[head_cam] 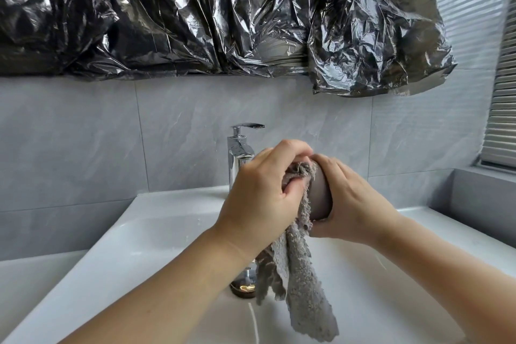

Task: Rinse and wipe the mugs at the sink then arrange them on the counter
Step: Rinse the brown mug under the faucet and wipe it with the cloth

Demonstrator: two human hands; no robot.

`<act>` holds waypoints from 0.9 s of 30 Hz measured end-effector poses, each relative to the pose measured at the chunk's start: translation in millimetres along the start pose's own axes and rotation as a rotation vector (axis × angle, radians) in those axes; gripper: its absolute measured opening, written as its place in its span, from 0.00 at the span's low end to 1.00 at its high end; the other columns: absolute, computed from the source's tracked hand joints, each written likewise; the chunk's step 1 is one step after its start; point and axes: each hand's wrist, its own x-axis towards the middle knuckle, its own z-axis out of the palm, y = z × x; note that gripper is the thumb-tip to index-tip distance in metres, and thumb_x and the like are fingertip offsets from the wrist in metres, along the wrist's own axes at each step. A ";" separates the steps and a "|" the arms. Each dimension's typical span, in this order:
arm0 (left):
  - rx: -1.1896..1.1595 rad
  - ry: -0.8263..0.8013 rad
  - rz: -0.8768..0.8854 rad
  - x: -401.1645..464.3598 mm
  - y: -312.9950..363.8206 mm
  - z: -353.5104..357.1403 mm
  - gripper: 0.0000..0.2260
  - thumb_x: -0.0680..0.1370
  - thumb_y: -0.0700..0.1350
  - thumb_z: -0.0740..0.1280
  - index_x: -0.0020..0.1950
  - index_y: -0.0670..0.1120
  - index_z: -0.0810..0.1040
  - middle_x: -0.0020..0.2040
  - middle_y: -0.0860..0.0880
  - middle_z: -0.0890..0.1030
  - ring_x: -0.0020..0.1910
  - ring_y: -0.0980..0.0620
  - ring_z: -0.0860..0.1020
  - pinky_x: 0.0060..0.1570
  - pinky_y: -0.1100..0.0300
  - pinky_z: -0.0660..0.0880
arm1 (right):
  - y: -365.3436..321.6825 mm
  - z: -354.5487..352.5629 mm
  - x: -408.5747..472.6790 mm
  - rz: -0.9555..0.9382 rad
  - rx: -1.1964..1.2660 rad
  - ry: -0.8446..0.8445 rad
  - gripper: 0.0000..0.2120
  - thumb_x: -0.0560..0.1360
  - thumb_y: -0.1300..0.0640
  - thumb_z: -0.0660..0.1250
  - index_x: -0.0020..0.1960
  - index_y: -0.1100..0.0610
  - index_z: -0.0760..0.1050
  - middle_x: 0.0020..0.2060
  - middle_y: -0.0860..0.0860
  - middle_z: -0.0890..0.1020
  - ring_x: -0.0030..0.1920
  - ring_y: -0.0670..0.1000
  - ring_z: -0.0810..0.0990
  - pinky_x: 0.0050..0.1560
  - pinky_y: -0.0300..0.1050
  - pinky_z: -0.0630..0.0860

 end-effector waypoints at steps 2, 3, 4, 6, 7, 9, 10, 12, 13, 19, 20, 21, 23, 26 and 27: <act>-0.004 0.026 -0.066 2.9 -2.3 -3.0 0.15 0.71 0.36 0.75 0.55 0.48 0.79 0.48 0.54 0.84 0.49 0.58 0.82 0.53 0.66 0.76 | -1.4 -0.9 1.3 -0.051 -0.048 -0.012 0.45 0.56 0.39 0.69 0.67 0.61 0.67 0.54 0.56 0.79 0.53 0.52 0.74 0.58 0.29 0.63; -0.006 0.025 -0.102 3.9 -3.9 -5.1 0.14 0.71 0.37 0.75 0.55 0.48 0.80 0.48 0.54 0.84 0.49 0.58 0.81 0.53 0.67 0.75 | -2.1 -0.8 1.4 -0.078 -0.075 -0.020 0.44 0.56 0.39 0.68 0.67 0.60 0.66 0.54 0.56 0.79 0.53 0.54 0.76 0.59 0.32 0.65; -0.003 0.021 -0.138 4.5 -5.9 -6.9 0.14 0.71 0.38 0.75 0.54 0.48 0.80 0.48 0.54 0.84 0.49 0.59 0.81 0.53 0.69 0.75 | -2.4 -0.4 1.2 -0.106 -0.107 -0.028 0.44 0.57 0.38 0.68 0.67 0.59 0.65 0.54 0.56 0.79 0.54 0.55 0.77 0.59 0.37 0.68; 0.018 0.022 -0.204 6.4 -9.9 -9.6 0.13 0.71 0.40 0.75 0.53 0.50 0.79 0.48 0.55 0.84 0.49 0.60 0.81 0.52 0.68 0.74 | -3.1 0.8 0.3 -0.146 -0.161 -0.043 0.43 0.58 0.38 0.68 0.67 0.59 0.65 0.56 0.55 0.79 0.55 0.56 0.77 0.59 0.43 0.71; 0.024 0.028 -0.240 7.3 -12.0 -10.6 0.13 0.71 0.40 0.75 0.53 0.50 0.79 0.47 0.56 0.84 0.48 0.61 0.81 0.51 0.68 0.74 | -3.5 1.3 0.0 -0.158 -0.174 -0.050 0.43 0.59 0.39 0.68 0.68 0.60 0.66 0.57 0.55 0.78 0.56 0.56 0.77 0.59 0.44 0.72; 0.010 0.039 -0.319 9.6 -17.1 -11.7 0.12 0.72 0.41 0.75 0.52 0.51 0.79 0.47 0.56 0.84 0.46 0.62 0.80 0.49 0.68 0.74 | -4.9 1.2 0.2 -0.171 -0.183 -0.051 0.42 0.60 0.40 0.69 0.68 0.62 0.68 0.59 0.55 0.78 0.58 0.56 0.78 0.60 0.45 0.73; -0.002 0.037 -0.355 10.5 -19.6 -11.8 0.11 0.72 0.41 0.75 0.51 0.52 0.78 0.46 0.56 0.84 0.46 0.62 0.80 0.49 0.67 0.74 | -5.2 1.0 0.3 -0.175 -0.184 -0.049 0.42 0.61 0.40 0.69 0.68 0.63 0.69 0.59 0.55 0.78 0.58 0.56 0.77 0.61 0.44 0.72; -0.020 0.025 -0.410 11.0 -25.9 -11.7 0.10 0.72 0.41 0.75 0.49 0.53 0.78 0.45 0.55 0.84 0.47 0.58 0.81 0.51 0.61 0.77 | -5.3 0.9 0.1 -0.182 -0.185 -0.047 0.41 0.61 0.40 0.69 0.67 0.63 0.70 0.59 0.55 0.78 0.58 0.55 0.77 0.62 0.42 0.70; -0.026 0.018 -0.435 10.9 -29.1 -11.8 0.10 0.72 0.41 0.74 0.48 0.53 0.77 0.45 0.55 0.84 0.48 0.57 0.82 0.52 0.59 0.78 | -5.0 1.1 0.0 -0.181 -0.186 -0.045 0.41 0.61 0.41 0.69 0.68 0.62 0.69 0.60 0.55 0.78 0.59 0.55 0.76 0.62 0.42 0.69; -0.023 -0.024 -0.521 6.7 -40.6 -12.7 0.11 0.73 0.38 0.73 0.42 0.53 0.76 0.38 0.56 0.80 0.38 0.61 0.77 0.45 0.64 0.76 | -2.3 -0.2 0.4 -0.093 -0.113 0.035 0.42 0.59 0.42 0.71 0.68 0.60 0.67 0.60 0.54 0.77 0.58 0.54 0.76 0.62 0.38 0.67; -0.017 -0.024 -0.502 5.3 -38.5 -13.0 0.10 0.73 0.38 0.73 0.42 0.52 0.77 0.36 0.57 0.78 0.35 0.61 0.75 0.40 0.68 0.72 | -2.2 0.0 0.8 -0.084 -0.101 0.051 0.42 0.59 0.42 0.71 0.68 0.60 0.67 0.59 0.54 0.77 0.58 0.53 0.76 0.62 0.37 0.67; -0.014 -0.027 -0.477 4.5 -35.3 -13.3 0.09 0.73 0.38 0.73 0.42 0.51 0.77 0.34 0.58 0.77 0.33 0.62 0.74 0.36 0.71 0.69 | -1.3 0.4 1.2 -0.072 -0.092 0.064 0.42 0.59 0.43 0.71 0.68 0.60 0.67 0.59 0.54 0.78 0.57 0.53 0.76 0.61 0.36 0.67; -0.045 -0.065 -0.436 3.4 -28.9 -11.9 0.09 0.72 0.37 0.73 0.42 0.50 0.78 0.31 0.59 0.77 0.30 0.62 0.73 0.33 0.73 0.66 | 1.9 1.1 1.1 -0.042 -0.078 0.079 0.42 0.58 0.43 0.72 0.68 0.60 0.68 0.59 0.53 0.78 0.58 0.52 0.76 0.61 0.36 0.68; -0.204 -0.157 -0.445 4.0 -21.9 -8.6 0.08 0.71 0.37 0.74 0.41 0.50 0.80 0.32 0.55 0.79 0.30 0.58 0.74 0.34 0.63 0.71 | 8.0 0.0 0.2 -0.003 -0.073 0.062 0.44 0.56 0.44 0.75 0.68 0.59 0.67 0.60 0.53 0.78 0.59 0.51 0.75 0.62 0.32 0.64; -0.264 -0.166 -0.453 4.9 -21.2 -8.3 0.07 0.70 0.37 0.74 0.40 0.49 0.80 0.33 0.50 0.80 0.32 0.55 0.75 0.36 0.59 0.72 | 8.6 -0.2 0.2 0.007 -0.065 0.053 0.45 0.56 0.45 0.77 0.68 0.59 0.67 0.60 0.54 0.78 0.59 0.51 0.74 0.62 0.29 0.62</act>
